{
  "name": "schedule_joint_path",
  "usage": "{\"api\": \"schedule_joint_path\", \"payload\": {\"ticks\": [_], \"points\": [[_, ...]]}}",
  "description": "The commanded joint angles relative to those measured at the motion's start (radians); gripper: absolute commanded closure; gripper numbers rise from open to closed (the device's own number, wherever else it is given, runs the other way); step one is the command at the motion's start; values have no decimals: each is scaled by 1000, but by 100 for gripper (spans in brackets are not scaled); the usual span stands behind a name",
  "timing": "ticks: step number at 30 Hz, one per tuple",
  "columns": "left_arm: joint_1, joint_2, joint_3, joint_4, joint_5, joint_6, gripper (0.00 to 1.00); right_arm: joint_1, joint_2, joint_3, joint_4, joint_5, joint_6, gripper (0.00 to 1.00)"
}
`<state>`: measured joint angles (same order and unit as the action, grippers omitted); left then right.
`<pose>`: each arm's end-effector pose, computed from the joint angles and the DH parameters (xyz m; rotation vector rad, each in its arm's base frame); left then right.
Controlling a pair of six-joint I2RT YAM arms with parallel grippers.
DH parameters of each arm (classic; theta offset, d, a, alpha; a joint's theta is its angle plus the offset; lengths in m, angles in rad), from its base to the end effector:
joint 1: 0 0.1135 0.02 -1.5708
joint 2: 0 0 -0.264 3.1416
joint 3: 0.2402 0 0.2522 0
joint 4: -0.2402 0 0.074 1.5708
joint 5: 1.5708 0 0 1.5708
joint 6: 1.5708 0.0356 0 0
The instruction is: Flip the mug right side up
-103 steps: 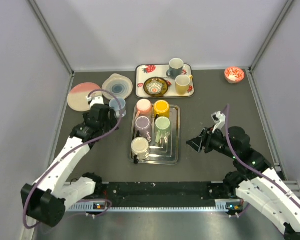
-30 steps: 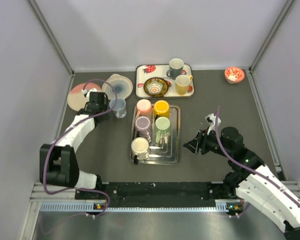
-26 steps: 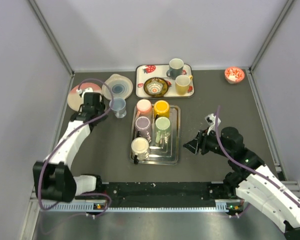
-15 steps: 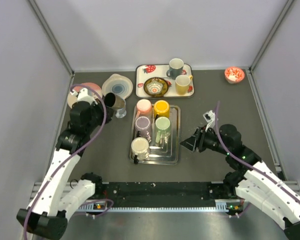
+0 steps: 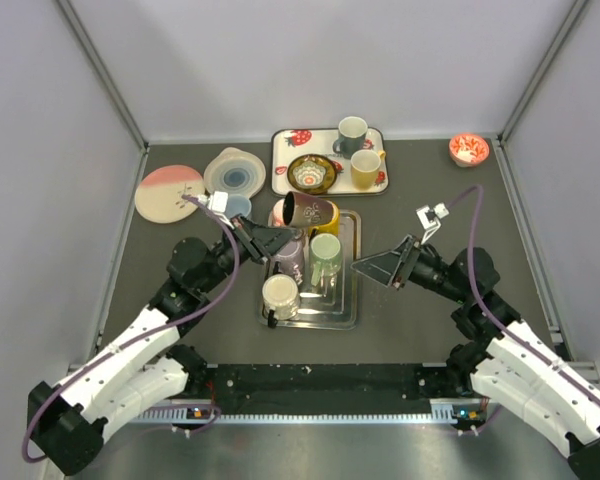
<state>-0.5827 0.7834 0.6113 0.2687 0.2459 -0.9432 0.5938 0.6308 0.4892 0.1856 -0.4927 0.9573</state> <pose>0.1560 -0.1132 0.3274 -0.0740 1.6450 -1.3878 0.1257 0.1052 0.2987 -0.1329 1.7634 1.5584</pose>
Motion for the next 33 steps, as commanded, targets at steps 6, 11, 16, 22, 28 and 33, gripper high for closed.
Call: {"api": "schedule_joint_path", "payload": {"ticks": [6, 11, 16, 22, 28, 33], "points": [[-135, 143, -35, 602, -68, -141, 100, 9, 93, -37, 397, 9, 227, 47], [-178, 206, -4, 653, -85, -149, 100, 11, 130, -26, 457, 36, 230, 51], [-218, 238, 5, 667, -103, -157, 100, 11, 141, 8, 416, 68, 172, 53], [-261, 247, 4, 673, -117, -164, 100, 11, 170, 22, 416, 82, 129, 55], [-289, 260, 7, 656, -119, -169, 100, 11, 178, 23, 449, 80, 98, 57], [-296, 260, 5, 633, -143, -166, 100, 9, 159, 46, 433, 66, 61, 57]]}}
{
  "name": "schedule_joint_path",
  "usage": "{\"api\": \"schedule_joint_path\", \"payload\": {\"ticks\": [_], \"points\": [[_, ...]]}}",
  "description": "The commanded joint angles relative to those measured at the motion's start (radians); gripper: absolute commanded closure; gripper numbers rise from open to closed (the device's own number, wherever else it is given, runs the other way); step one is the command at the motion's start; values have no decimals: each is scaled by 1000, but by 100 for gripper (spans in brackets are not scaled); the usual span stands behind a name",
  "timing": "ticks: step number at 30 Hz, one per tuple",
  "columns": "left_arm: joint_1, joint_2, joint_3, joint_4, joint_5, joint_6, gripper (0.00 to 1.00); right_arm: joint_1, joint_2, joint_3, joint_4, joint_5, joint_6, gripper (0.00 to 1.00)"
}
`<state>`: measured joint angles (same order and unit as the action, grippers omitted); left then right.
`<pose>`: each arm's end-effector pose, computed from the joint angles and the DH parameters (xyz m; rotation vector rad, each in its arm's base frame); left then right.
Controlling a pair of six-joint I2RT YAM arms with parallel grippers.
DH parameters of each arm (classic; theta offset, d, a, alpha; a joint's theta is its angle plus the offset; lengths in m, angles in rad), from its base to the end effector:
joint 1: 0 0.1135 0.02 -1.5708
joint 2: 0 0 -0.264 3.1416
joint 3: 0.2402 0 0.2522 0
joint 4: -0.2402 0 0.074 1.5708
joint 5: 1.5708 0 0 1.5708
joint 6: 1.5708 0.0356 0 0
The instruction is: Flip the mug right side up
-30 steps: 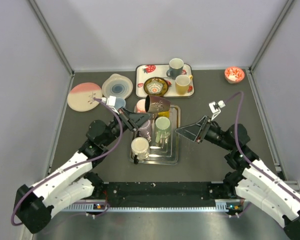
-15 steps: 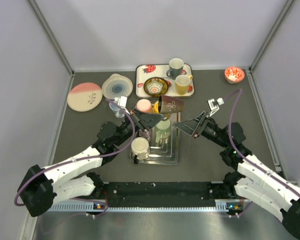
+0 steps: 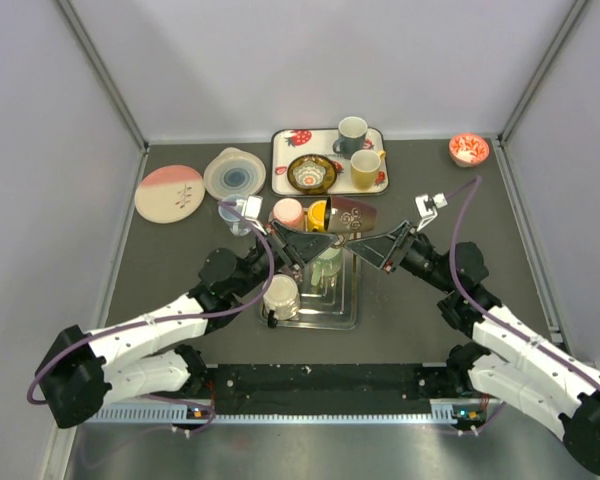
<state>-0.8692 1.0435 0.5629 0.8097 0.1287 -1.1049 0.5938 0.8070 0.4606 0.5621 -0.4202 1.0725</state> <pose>0.1485 -0.1829 0.3169 -0.0409 1.4630 -1.7524 0.1512 0.1196 0.3002 -0.0314 1.5926 1.6370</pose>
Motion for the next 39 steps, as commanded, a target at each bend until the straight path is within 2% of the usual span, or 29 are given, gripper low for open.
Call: {"api": "schedule_joint_path", "payload": {"ticks": [1, 6, 9, 20, 23, 27, 39], "points": [[-11, 1, 55, 91, -26, -4, 100, 11, -19, 76, 48, -6, -59, 56], [-16, 1, 49, 83, -55, 3, 100, 11, -34, 98, 9, -40, -86, 48], [-16, -2, 55, 77, -69, 16, 100, 9, -48, 90, -16, -46, -97, 46], [-53, 46, 63, 121, -17, -19, 100, 11, -6, 119, -22, -16, -111, 50], [-63, 41, 60, 120, -15, -18, 100, 11, -28, 110, -27, 38, -109, 54], [-71, 32, 49, 120, -17, -16, 100, 11, -58, 93, -31, 103, -112, 67], [-123, 72, 46, 138, -3, -26, 100, 11, -9, 122, -20, 110, -80, 93]]}}
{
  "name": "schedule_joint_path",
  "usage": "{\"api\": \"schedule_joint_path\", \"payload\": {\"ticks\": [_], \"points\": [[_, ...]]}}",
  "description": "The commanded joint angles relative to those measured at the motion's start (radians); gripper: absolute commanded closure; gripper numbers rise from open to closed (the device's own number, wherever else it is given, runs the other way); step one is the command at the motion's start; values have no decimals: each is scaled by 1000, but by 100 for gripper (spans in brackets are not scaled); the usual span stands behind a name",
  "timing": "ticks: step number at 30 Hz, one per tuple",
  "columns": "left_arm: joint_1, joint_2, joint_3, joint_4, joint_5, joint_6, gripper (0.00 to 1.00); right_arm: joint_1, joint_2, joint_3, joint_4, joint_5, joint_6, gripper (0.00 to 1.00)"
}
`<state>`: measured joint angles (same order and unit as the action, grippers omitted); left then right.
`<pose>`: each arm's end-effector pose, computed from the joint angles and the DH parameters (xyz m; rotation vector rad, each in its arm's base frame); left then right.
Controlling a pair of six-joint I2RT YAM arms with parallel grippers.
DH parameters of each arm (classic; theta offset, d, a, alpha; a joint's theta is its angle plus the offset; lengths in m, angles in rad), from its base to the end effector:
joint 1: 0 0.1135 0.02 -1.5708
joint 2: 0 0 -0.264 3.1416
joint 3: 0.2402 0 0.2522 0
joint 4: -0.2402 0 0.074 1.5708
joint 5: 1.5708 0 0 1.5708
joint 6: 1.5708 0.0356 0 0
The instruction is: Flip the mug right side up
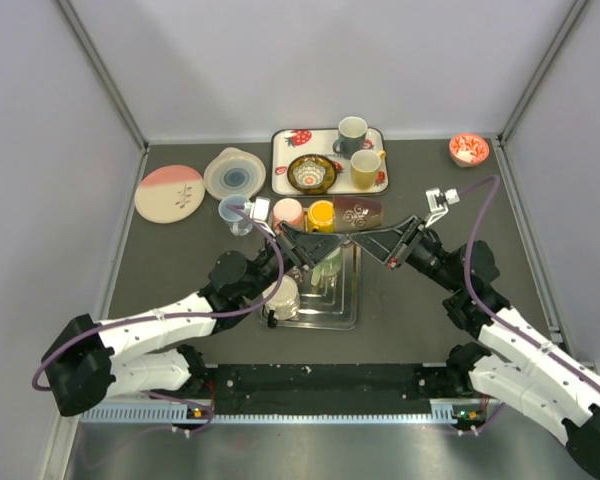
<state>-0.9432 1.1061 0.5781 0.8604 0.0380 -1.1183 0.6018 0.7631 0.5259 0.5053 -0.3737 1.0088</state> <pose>0.1440 -0.2008 0.3137 -0.0890 1.4595 -1.7734 0.1449 0.1153 0.3251 -0.0598 1.5094 1.5788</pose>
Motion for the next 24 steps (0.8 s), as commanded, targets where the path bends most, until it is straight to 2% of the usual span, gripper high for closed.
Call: {"api": "schedule_joint_path", "payload": {"ticks": [1, 4, 10, 12, 13, 17, 20, 24], "points": [[-52, 9, 29, 88, 92, -12, 100, 3, 53, 66, 27, 53, -19, 95], [-57, 18, 32, 80, 102, -11, 100, 3, 74, 89, 18, 18, -27, 99], [-58, 21, 25, 74, 117, -8, 100, 3, 88, 85, 52, -39, -47, 100], [-57, 14, 11, 75, 103, 5, 91, 3, 68, 79, 21, -36, -71, 100], [-57, 3, 6, 75, 94, 8, 79, 3, 62, 83, 0, -34, -82, 100], [-55, -40, -21, 68, 40, 40, 56, 3, 45, 95, -34, -60, -116, 100], [-52, -74, -20, 29, 10, 72, 51, 3, 36, 95, -50, -70, -124, 100], [-45, -103, -24, 3, -3, 89, 50, 3, 28, 94, -57, -79, -131, 100]]}}
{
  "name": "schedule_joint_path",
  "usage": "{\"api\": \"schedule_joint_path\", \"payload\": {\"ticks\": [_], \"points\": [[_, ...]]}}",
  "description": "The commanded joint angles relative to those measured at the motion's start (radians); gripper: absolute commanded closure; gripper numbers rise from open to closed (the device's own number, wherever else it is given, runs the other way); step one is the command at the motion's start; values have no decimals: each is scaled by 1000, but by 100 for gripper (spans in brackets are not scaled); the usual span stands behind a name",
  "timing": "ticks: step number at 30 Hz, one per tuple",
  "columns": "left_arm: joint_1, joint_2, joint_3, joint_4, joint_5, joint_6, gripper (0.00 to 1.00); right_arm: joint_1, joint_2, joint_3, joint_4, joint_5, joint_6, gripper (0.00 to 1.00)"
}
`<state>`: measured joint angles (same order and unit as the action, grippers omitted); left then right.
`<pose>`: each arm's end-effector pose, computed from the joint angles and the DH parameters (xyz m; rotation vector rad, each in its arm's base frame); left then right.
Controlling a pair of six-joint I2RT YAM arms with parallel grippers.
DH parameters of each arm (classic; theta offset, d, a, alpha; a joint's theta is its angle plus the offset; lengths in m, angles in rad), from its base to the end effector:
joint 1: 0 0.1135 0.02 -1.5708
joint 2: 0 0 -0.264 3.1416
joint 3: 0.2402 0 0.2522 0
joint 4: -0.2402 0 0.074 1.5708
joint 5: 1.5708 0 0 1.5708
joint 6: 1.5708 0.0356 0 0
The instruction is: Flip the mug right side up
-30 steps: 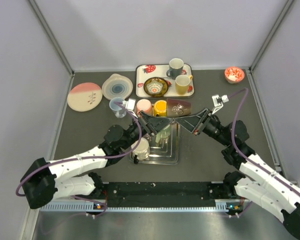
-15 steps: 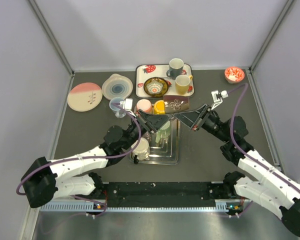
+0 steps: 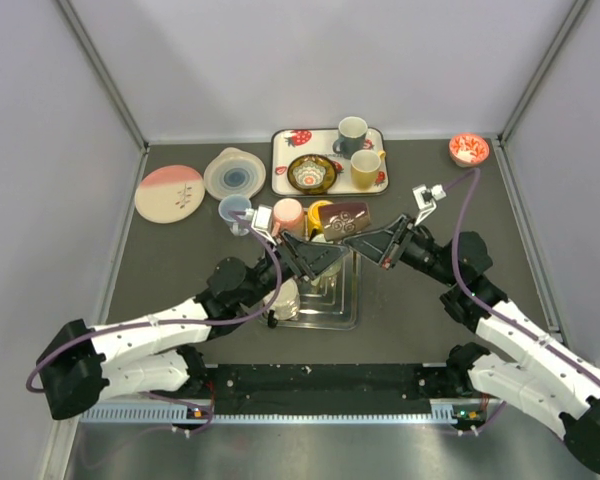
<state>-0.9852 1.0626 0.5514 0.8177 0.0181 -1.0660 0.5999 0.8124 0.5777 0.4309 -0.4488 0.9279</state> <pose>0.1316 -0.1996 0.3097 -0.0416 1.4847 -1.7408 0.1520 0.1226 0.3272 -0.1701 1.5808 1.5434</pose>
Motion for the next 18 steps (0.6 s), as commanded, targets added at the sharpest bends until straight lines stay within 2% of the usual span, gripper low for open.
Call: {"api": "schedule_joint_path", "payload": {"ticks": [1, 7, 13, 18], "points": [[2, -72, -2, 43, 13, 41, 50, 5, -30, 42, 12, -2, -55, 100], [14, -205, -37, -109, -82, 113, 48, 3, -81, 74, -152, 1, -142, 100], [17, -265, -73, -140, -122, 141, 48, 5, -114, 68, -188, -16, -156, 100], [17, -375, -67, -328, -216, 214, 48, 5, -143, 112, -380, 1, -273, 100]]}}
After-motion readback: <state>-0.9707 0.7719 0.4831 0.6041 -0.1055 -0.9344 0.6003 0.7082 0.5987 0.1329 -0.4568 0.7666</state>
